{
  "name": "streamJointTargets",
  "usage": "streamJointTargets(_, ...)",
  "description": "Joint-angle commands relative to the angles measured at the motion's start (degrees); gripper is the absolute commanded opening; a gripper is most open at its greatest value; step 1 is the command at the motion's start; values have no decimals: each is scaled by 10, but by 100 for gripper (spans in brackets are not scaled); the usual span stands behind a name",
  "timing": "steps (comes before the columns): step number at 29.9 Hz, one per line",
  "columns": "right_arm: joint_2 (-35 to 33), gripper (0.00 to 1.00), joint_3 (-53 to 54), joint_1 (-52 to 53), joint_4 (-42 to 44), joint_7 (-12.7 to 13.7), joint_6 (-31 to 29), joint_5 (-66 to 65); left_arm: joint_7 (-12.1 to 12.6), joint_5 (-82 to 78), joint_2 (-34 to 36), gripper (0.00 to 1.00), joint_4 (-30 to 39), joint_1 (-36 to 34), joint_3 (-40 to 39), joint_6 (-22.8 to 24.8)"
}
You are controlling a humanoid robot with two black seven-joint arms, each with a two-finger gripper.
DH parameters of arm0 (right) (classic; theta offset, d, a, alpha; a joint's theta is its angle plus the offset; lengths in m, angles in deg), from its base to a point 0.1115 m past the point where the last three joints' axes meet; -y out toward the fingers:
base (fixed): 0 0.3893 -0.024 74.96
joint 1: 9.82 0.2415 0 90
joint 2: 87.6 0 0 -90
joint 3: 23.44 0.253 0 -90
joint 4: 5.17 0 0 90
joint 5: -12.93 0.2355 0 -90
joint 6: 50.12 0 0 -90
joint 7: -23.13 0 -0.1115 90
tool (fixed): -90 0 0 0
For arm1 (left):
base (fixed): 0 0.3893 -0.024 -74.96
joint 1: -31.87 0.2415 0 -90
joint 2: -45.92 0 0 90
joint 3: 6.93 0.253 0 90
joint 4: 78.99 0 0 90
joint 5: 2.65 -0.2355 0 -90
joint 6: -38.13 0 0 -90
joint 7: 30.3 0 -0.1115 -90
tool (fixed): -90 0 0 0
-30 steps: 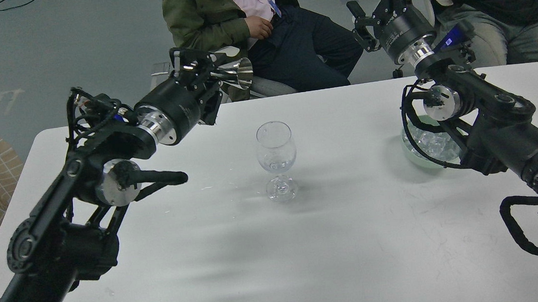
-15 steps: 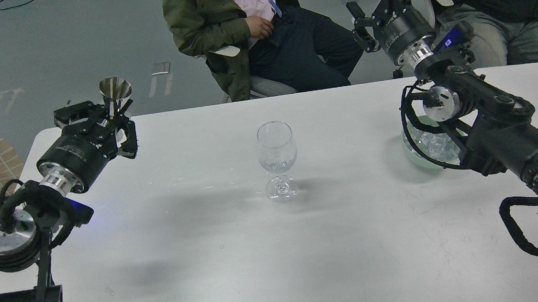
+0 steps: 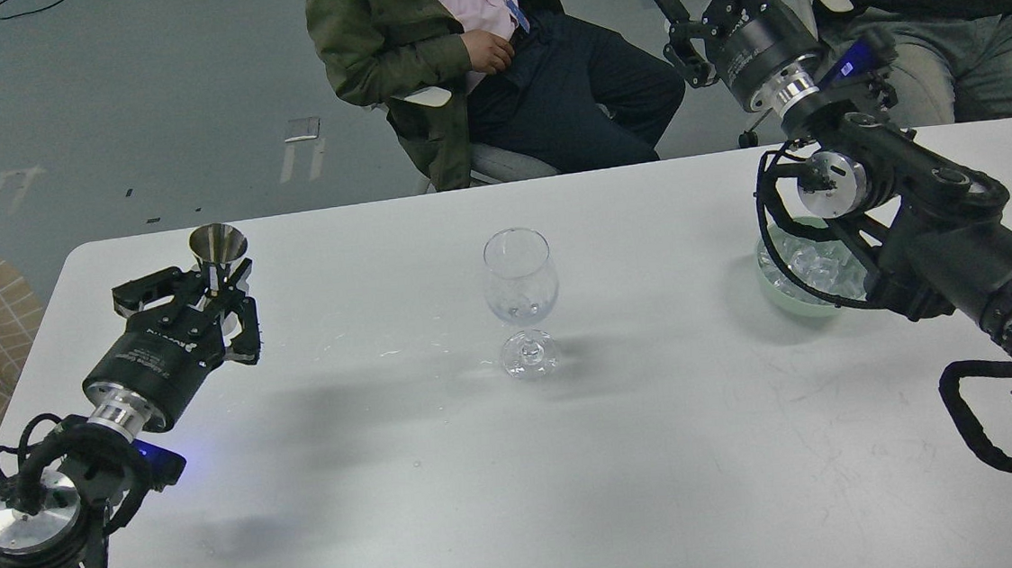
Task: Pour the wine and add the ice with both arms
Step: 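Bring the jigger back upright with the left gripper toward its spot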
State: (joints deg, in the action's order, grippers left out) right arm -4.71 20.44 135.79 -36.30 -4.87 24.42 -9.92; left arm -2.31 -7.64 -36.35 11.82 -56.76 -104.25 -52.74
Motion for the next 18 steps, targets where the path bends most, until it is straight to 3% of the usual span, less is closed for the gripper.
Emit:
streamJointTargets(1, -2, 100, 1, -4, -1, 0, 1, 0, 0, 27, -3, 0, -19, 5, -5, 12)
streamJointTargets(11, -4, 100, 1, -6, -3, 0, 0, 1, -36, 32, -11, 2, -108, 6, -1, 67)
streamJointTargets(18, -2, 100, 1, -6, -3, 0, 0, 0, -39, 31, -19, 6, -153, 6, -1, 102)
